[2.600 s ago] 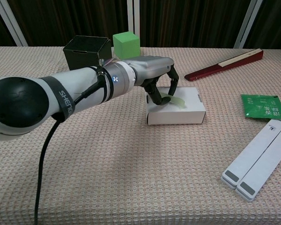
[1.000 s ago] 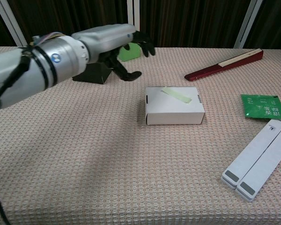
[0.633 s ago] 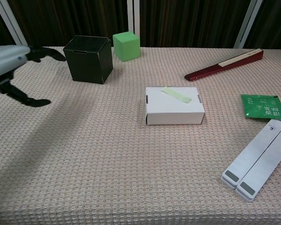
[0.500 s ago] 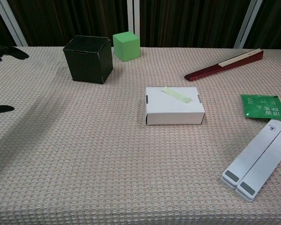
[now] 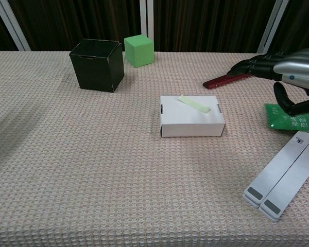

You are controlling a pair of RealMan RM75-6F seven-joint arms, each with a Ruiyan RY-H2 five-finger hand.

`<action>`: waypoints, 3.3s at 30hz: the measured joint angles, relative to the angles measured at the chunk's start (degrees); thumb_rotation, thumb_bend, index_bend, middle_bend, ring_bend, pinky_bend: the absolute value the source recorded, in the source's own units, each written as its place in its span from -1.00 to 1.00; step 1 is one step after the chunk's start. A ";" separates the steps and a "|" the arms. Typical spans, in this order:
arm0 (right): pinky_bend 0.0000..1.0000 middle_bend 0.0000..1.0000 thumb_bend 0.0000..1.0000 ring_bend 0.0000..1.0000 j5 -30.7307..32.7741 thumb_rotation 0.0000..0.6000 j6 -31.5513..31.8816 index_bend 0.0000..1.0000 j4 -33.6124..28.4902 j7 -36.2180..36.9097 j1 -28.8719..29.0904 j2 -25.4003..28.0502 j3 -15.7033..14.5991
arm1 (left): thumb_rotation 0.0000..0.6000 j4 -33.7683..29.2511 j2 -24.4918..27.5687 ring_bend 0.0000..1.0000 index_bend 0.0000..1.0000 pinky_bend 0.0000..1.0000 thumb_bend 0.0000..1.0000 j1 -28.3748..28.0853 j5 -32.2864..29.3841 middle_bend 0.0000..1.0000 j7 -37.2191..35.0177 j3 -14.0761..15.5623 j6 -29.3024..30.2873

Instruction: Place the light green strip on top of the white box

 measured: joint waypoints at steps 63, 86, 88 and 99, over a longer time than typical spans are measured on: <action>-1.00 -1.00 1.00 -1.00 12.55 1.00 -0.28 -0.51 9.82 -5.76 7.66 -14.29 -1.98 | 0.96 3.71 -0.58 -0.95 -0.76 -0.72 -0.81 4.56 7.84 -0.80 -4.45 -5.08 -4.07; -1.00 -1.00 1.00 -1.00 11.33 1.00 1.50 -0.50 10.35 -3.49 7.05 -13.93 -3.20 | 0.97 3.90 -0.65 -0.95 -0.76 -0.72 -0.81 4.89 7.86 -0.80 -4.32 -5.53 -5.20; -1.00 -1.00 1.00 -1.00 11.46 1.00 1.46 -0.50 10.47 -3.08 7.06 -13.86 -3.07 | 0.97 3.91 -0.70 -0.95 -0.76 -0.72 -0.81 4.90 7.94 -0.80 -4.35 -5.54 -5.26; -1.00 -1.00 1.00 -1.00 13.27 1.00 -0.36 -0.50 12.02 -3.59 7.31 -14.69 -3.53 | 0.97 3.90 -0.74 -0.95 -0.76 -0.72 -0.81 4.73 8.28 -0.80 -4.35 -5.65 -5.70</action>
